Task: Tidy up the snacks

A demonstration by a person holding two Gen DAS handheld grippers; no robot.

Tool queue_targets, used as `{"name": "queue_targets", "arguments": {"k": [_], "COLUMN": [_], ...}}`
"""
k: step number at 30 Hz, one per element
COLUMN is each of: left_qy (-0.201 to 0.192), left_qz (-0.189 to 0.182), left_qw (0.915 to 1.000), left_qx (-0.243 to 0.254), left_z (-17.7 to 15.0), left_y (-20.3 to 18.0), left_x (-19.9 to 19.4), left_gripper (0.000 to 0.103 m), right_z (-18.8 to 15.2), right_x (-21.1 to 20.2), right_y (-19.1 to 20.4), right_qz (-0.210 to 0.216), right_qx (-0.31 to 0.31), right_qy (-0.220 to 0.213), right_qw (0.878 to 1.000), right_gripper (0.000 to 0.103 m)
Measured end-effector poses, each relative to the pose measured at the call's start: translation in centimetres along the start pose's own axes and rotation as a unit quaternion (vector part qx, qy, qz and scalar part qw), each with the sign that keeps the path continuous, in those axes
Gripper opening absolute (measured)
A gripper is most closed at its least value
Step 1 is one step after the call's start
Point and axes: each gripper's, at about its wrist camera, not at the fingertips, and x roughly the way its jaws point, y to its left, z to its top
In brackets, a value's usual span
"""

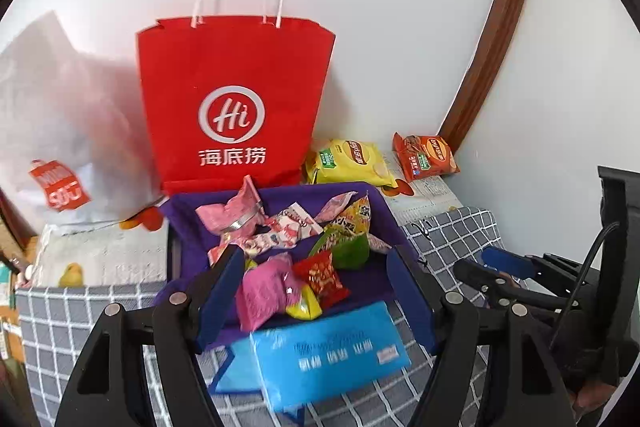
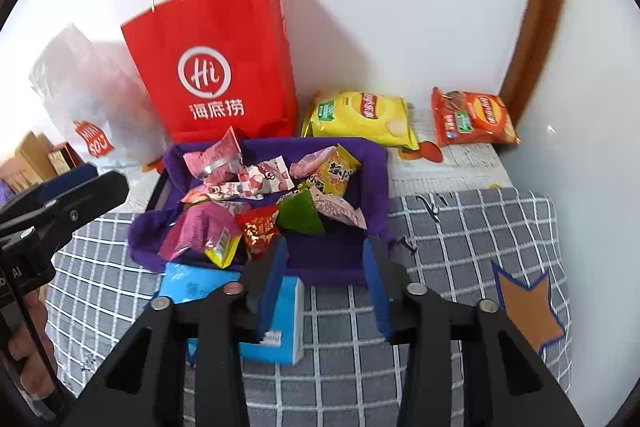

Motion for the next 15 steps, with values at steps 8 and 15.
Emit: {"name": "queue_targets", "arguments": {"k": [8, 15], "left_qy": [-0.018, -0.04], "left_qz": [0.026, 0.039], "left_qw": [0.9993, 0.9982], "left_qx": [0.018, 0.022], "left_z": [-4.1, -7.3], "left_y": [-1.9, -3.4], "left_x": [-5.6, -9.5], "left_gripper": [0.085, 0.094], "right_z": [-3.9, -7.3], "right_x": [-5.2, -9.2], "right_y": [0.6, 0.8], "right_qz": [-0.006, -0.01], "right_qx": [-0.004, 0.002], "right_qy": [-0.028, -0.054], "right_qw": [1.0, 0.999], "right_gripper": [0.064, 0.079]}}
